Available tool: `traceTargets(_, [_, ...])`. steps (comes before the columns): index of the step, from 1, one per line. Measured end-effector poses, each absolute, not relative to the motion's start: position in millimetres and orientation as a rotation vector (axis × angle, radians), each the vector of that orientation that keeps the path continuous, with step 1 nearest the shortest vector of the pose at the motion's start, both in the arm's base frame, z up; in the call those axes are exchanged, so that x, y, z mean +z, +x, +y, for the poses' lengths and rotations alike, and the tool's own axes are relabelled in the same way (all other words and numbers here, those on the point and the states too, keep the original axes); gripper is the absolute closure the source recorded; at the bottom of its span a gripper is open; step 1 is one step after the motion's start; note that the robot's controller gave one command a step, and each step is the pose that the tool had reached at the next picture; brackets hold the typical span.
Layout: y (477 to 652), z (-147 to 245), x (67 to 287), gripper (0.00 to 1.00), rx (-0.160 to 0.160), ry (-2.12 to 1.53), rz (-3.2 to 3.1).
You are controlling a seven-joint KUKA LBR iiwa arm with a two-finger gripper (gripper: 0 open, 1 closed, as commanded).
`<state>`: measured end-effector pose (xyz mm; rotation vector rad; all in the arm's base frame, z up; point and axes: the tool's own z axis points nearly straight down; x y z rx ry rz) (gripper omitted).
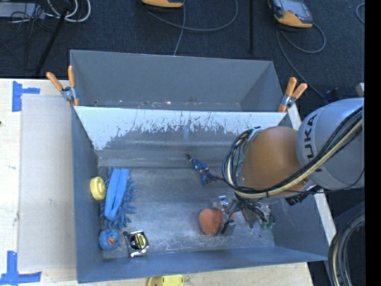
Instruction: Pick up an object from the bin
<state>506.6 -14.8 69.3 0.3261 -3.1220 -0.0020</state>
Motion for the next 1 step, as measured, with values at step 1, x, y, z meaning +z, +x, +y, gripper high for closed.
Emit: traceTargets(1, [520.8, -14.7, 275.6, 1.0, 0.002, 0.336, -3.132])
